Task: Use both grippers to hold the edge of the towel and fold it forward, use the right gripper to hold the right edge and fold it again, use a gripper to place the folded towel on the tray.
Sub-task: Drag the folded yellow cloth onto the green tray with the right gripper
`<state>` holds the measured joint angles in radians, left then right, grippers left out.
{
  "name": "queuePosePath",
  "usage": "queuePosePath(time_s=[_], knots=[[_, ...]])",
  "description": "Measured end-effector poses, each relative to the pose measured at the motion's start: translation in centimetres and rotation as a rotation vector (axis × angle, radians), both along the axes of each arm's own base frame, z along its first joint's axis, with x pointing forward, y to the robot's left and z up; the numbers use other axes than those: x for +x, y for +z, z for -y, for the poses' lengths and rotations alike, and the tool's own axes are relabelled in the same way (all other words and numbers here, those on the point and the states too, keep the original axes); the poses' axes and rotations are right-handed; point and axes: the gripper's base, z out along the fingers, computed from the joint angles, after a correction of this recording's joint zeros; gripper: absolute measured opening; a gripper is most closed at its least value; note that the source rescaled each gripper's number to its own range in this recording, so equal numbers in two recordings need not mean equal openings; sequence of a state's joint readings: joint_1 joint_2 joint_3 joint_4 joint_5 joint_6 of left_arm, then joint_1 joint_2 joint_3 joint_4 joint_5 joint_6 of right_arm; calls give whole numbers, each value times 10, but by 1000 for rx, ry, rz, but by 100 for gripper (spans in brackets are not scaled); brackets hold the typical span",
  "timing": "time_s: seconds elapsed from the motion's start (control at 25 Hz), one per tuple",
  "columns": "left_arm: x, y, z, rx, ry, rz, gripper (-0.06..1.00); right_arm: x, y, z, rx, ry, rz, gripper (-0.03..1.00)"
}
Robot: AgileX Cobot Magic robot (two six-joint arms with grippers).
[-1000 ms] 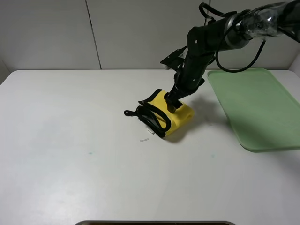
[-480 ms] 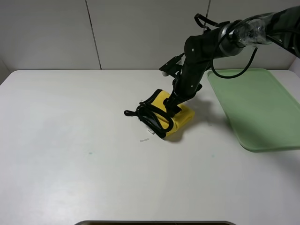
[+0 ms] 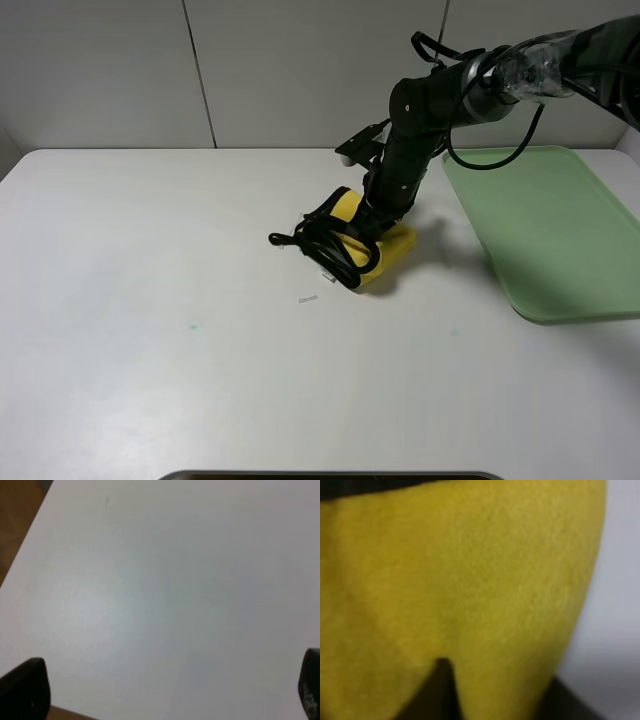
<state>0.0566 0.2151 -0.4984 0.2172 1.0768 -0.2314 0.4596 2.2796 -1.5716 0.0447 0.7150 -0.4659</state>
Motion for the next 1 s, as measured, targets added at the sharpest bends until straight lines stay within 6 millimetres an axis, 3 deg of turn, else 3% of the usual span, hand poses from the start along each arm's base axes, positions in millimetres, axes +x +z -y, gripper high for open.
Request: queuePosePath(time_s=[0.08,0.4,0.6,0.76,1.0], knots=[[0,0,0,0,0,0,100,0,0,0,-1,1,3,10],[0,0,0,0,0,0,100,1,7,2,-17,11,26,9],[0,0,0,0,0,0,100,5,26,14,-44,-10,58,9],[0,0,0,0,0,0,100,12,43,38,-41,-80,64,9],[0,0,0,0,0,0,100,23,59,94,-50,-239,36,9]])
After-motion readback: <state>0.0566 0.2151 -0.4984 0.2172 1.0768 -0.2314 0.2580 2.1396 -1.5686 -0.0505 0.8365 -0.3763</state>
